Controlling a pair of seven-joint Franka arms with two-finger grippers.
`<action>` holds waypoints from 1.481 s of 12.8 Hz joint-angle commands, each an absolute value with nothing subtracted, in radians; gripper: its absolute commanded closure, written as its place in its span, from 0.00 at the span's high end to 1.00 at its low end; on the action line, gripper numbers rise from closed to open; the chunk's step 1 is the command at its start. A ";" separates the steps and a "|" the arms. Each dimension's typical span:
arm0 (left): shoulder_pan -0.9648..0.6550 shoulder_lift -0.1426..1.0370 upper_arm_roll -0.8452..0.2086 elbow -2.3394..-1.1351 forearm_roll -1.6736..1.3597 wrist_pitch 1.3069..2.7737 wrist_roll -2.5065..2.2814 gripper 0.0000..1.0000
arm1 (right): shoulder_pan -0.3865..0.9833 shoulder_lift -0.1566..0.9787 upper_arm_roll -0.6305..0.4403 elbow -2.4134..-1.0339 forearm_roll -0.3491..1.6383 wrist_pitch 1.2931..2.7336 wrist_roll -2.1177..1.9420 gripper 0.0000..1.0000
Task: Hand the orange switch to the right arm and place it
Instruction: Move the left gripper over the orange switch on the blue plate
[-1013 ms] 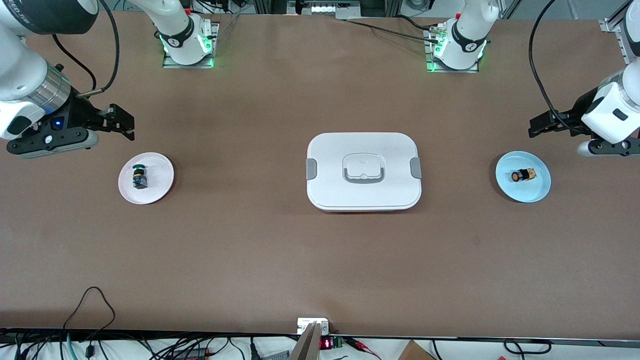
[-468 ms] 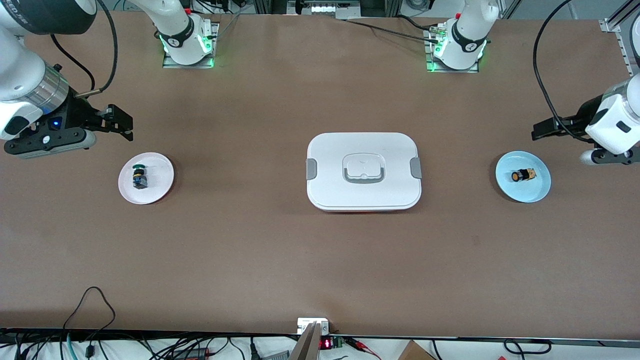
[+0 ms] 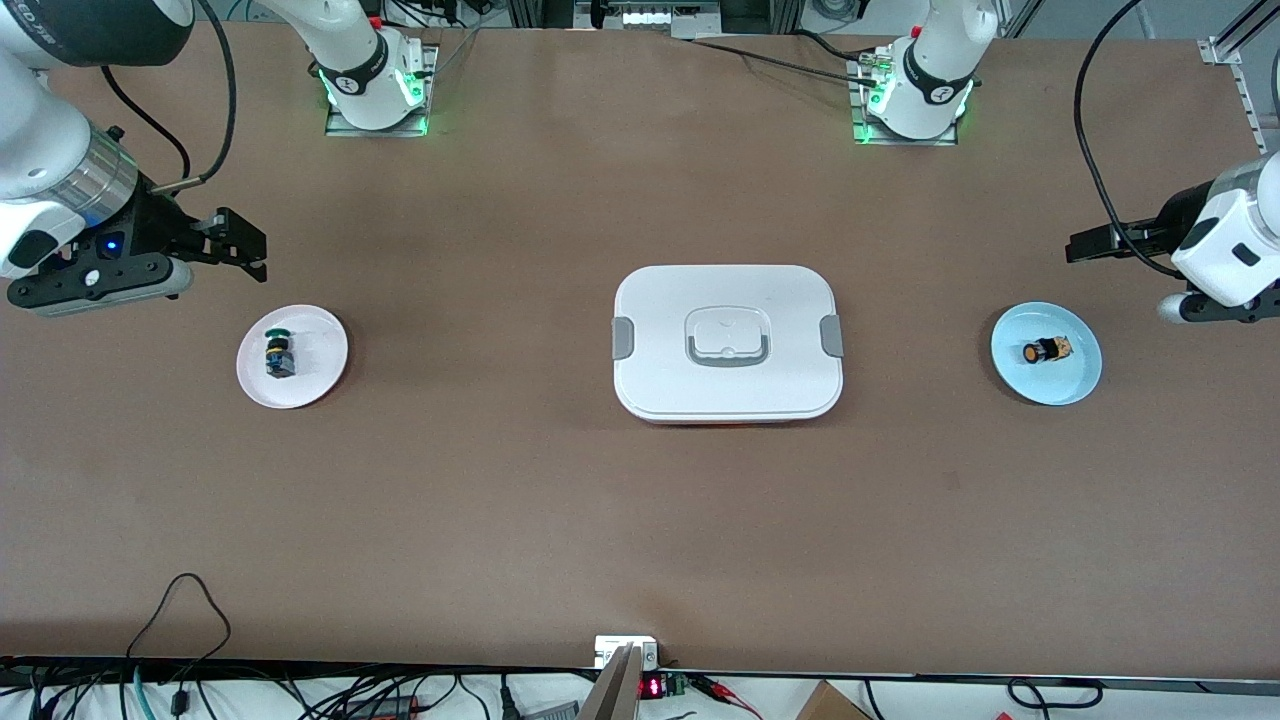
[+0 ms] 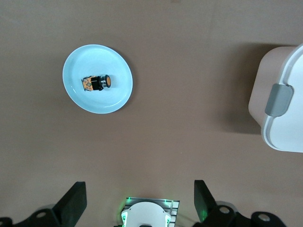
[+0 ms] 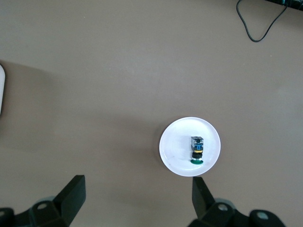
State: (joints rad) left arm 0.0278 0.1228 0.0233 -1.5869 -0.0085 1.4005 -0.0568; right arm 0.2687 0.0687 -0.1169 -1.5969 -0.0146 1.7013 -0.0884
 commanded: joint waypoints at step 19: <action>0.253 0.304 0.020 -2.097 0.017 2.245 0.037 1.00 | 0.279 0.086 -0.118 -1.566 -0.035 1.698 -0.072 1.00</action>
State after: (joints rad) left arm 0.2379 0.3032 0.0261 -2.0444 0.0229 2.1452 -0.0074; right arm 0.2775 0.0803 -0.1207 -1.5855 -0.0198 1.7028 -0.0875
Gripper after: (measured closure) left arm 0.000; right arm 0.000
